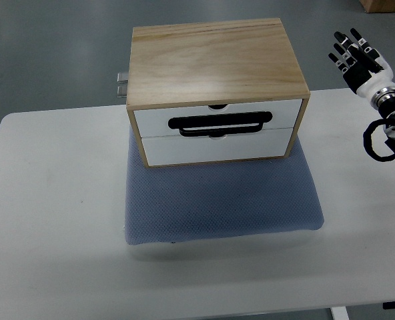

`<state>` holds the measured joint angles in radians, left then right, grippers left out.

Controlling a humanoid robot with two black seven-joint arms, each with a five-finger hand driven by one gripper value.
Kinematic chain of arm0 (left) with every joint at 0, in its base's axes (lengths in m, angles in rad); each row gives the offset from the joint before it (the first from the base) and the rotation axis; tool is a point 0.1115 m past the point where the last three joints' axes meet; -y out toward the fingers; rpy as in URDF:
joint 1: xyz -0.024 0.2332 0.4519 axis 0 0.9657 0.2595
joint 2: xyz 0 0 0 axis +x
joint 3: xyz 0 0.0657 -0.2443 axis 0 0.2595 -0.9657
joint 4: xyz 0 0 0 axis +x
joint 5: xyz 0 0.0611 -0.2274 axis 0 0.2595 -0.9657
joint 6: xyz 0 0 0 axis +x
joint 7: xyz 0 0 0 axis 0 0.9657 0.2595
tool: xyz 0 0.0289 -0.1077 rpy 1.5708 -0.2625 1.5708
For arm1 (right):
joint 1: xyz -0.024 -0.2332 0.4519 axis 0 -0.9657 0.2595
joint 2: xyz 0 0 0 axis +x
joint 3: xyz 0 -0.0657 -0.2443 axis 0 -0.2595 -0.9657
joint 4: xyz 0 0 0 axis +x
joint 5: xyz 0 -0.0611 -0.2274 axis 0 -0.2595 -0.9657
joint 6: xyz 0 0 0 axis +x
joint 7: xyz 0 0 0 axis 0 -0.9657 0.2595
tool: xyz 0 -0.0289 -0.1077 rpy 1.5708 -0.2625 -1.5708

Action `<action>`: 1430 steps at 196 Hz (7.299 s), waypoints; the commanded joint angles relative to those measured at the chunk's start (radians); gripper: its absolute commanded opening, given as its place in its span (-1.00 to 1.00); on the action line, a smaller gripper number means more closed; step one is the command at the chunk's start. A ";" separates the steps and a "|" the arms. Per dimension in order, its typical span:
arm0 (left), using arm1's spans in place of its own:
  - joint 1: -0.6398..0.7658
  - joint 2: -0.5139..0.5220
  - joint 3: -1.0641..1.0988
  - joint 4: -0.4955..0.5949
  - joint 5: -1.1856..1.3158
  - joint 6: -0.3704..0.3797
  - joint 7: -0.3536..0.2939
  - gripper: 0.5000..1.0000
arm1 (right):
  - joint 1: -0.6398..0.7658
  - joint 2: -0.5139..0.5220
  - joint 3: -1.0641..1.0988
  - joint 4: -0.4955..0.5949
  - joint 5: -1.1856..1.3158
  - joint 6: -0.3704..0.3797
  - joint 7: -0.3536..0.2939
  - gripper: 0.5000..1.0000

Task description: Open wood drawer with right hand

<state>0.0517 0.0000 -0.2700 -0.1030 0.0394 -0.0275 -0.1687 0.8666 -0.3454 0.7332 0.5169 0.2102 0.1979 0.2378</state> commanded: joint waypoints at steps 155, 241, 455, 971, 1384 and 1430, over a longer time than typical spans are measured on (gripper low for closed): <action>-0.004 0.000 -0.002 0.003 -0.001 0.006 0.000 1.00 | 0.008 -0.007 0.000 -0.001 0.002 -0.003 0.001 0.78; -0.006 0.000 -0.002 0.002 -0.001 0.006 0.000 1.00 | 0.028 -0.035 -0.015 0.008 0.002 -0.014 0.001 0.78; -0.004 0.000 -0.002 0.000 -0.001 0.006 0.000 1.00 | 0.641 -0.455 -0.836 0.293 -0.485 0.115 -0.003 0.78; -0.006 0.000 -0.002 0.000 -0.001 0.006 0.000 1.00 | 1.009 -0.156 -1.224 0.897 -0.598 0.169 -0.374 0.78; -0.006 0.000 -0.002 0.000 -0.001 0.006 0.000 1.00 | 0.921 -0.182 -1.184 0.934 -0.597 0.123 -0.376 0.78; -0.006 0.000 -0.002 0.000 -0.001 0.006 0.000 1.00 | 0.924 -0.190 -1.189 0.957 -0.597 0.143 -0.376 0.78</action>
<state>0.0461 0.0000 -0.2715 -0.1028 0.0383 -0.0215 -0.1687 1.7880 -0.5288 -0.4515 1.4646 -0.3863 0.3324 -0.1381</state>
